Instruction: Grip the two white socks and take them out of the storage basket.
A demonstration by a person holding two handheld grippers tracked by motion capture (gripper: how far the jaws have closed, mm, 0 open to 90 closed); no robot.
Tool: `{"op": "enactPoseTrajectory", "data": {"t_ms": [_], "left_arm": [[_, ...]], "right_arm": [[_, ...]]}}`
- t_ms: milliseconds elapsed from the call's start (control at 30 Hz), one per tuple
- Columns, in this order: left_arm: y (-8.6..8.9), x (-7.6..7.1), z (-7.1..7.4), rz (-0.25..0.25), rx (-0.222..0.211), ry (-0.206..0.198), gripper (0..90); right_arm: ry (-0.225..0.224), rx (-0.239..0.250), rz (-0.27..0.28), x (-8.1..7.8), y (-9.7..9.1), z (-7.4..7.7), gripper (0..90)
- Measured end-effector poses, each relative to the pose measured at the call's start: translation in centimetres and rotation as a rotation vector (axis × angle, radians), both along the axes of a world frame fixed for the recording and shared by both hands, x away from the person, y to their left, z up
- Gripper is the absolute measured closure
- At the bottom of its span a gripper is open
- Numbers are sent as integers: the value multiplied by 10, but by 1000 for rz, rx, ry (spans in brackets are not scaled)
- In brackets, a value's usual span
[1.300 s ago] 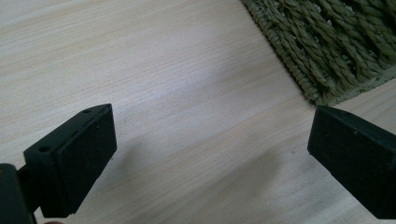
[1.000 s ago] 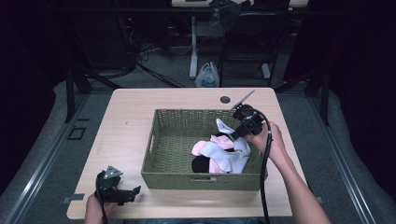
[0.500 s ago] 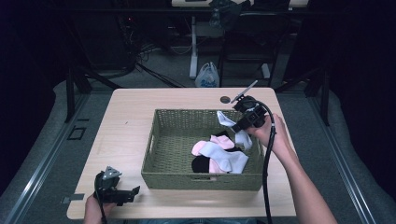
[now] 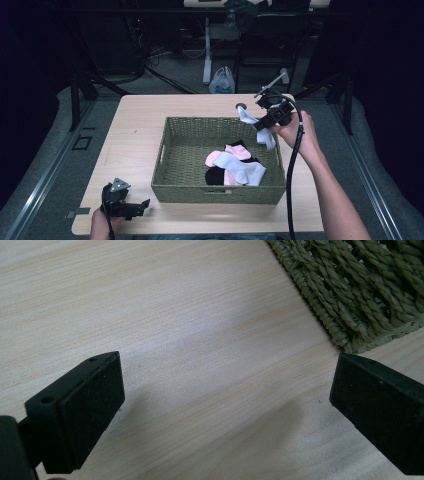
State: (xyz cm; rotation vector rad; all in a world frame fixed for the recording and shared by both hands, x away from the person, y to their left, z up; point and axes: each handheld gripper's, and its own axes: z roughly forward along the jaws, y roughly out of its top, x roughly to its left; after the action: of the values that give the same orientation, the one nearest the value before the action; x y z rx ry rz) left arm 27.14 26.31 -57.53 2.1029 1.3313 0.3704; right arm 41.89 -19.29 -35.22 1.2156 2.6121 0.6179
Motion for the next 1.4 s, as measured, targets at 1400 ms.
{"op": "enactPoseTrajectory", "data": {"t_ms": [1400], "left_arm": [[-6, 6, 0, -15, 3, -4, 13]], "right_arm": [[45, -63, -307, -10, -114, -53, 793]]}}
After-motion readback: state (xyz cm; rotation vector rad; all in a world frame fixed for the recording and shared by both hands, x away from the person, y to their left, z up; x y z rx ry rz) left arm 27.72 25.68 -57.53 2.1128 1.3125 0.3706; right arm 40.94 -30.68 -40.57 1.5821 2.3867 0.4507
